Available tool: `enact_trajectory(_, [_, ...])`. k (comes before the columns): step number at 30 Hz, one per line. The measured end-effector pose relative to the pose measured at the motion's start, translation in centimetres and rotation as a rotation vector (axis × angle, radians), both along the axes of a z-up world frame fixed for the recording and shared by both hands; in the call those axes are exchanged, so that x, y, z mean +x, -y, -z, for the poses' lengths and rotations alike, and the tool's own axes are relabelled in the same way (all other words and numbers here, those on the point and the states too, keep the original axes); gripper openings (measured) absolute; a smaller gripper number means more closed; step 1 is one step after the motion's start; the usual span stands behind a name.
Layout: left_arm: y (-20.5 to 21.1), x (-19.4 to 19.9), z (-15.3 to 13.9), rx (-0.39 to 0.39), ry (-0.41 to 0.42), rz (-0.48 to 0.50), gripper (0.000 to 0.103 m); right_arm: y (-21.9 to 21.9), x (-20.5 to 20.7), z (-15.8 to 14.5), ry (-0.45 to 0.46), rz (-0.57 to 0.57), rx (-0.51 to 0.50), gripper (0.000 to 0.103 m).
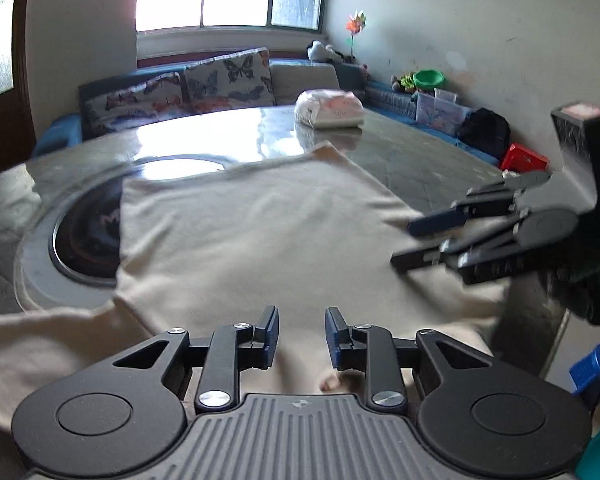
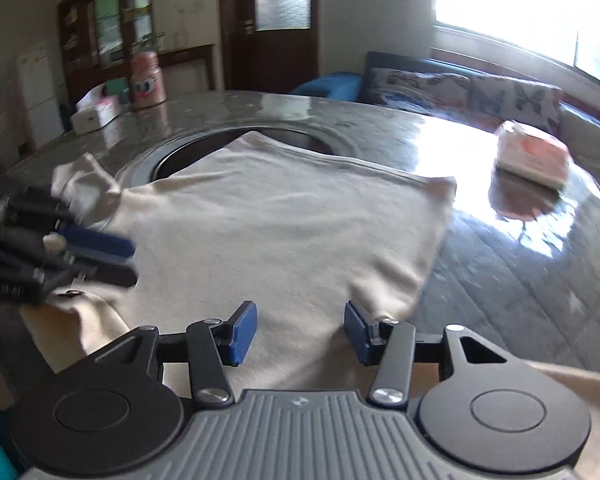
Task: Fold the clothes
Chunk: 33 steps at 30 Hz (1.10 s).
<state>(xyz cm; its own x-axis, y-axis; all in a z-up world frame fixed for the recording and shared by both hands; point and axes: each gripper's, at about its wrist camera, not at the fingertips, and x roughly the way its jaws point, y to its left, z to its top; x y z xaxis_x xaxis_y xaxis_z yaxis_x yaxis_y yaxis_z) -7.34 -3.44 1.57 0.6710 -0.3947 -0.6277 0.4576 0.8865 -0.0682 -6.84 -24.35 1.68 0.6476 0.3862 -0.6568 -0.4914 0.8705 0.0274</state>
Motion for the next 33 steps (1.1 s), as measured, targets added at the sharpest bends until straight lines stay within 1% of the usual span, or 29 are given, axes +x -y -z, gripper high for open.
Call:
enact_trajectory(1, [0.2,-0.3,0.1,0.012,0.002,0.005,0.028,0.2,-0.5,-0.3,0.010,-0.001,0.009,0.050])
enact_trajectory(3, [0.4,-1.1,0.3,0.026,0.019,0.009,0.031,0.6,-1.4,-0.6,0.021,-0.003,0.016,0.057])
enact_trajectory(6, [0.2,-1.1,0.5,0.011,0.020,0.000,0.032,1.0,-2.1,0.2,-0.005,0.014,0.007,0.057])
enact_trajectory(8, [0.1,-1.0,0.4,-0.001,0.011,-0.003,0.034,1.3,-2.5,0.4,-0.006,0.028,0.009,0.059])
enact_trajectory(10, [0.0,-0.8,0.1,0.002,0.004,-0.007,0.042,1.6,-2.8,0.3,-0.004,0.041,0.032,0.066])
enact_trajectory(11, [-0.1,-0.6,0.0,0.005,0.002,-0.011,0.051,1.8,-2.9,0.3,-0.004,0.051,0.047,0.071])
enact_trajectory(12, [-0.2,-0.5,-0.2,0.007,0.000,-0.019,0.055,2.0,-3.0,0.2,-0.006,0.060,0.054,0.071])
enact_trajectory(13, [-0.3,-0.4,-0.4,0.005,0.002,-0.020,0.055,2.1,-3.0,0.2,-0.006,0.067,0.057,0.071])
enact_trajectory(14, [-0.4,-0.3,-0.6,0.001,0.005,-0.020,0.057,2.2,-3.0,0.1,-0.001,0.074,0.061,0.072])
enact_trajectory(15, [-0.4,-0.1,-0.8,-0.004,0.009,-0.024,0.062,2.4,-3.1,-0.1,0.007,0.084,0.065,0.077])
enact_trajectory(19, [-0.2,0.6,-1.4,-0.026,0.023,-0.029,0.073,3.2,-3.2,-0.6,0.042,0.139,0.067,0.084])
enact_trajectory(20, [0.0,0.8,-1.4,-0.030,0.023,-0.025,0.077,3.5,-3.3,-0.8,0.053,0.155,0.069,0.090])
enact_trajectory(21, [0.3,0.9,-1.4,-0.030,0.025,-0.022,0.078,3.7,-3.3,-0.9,0.064,0.170,0.070,0.096])
enact_trajectory(22, [0.5,1.0,-1.5,-0.031,0.027,-0.018,0.078,4.0,-3.3,-1.0,0.076,0.190,0.073,0.098])
enact_trajectory(23, [0.7,1.1,-1.5,-0.036,0.031,-0.012,0.081,4.4,-3.4,-1.1,0.089,0.218,0.080,0.102])
enact_trajectory(24, [0.9,1.1,-1.5,-0.047,0.033,-0.010,0.087,4.8,-3.5,-1.2,0.103,0.247,0.088,0.103])
enact_trajectory(26, [1.2,1.1,-1.5,-0.067,0.032,-0.001,0.092,5.6,-3.7,-1.3,0.125,0.300,0.103,0.103])
enact_trajectory(28, [1.8,1.3,-1.4,-0.075,0.028,0.009,0.092,6.3,-3.7,-1.3,0.124,0.343,0.116,0.103])
enact_trajectory(33, [3.2,1.5,-1.4,-0.085,0.026,0.035,0.094,8.1,-4.1,-1.3,0.165,0.443,0.102,0.103])
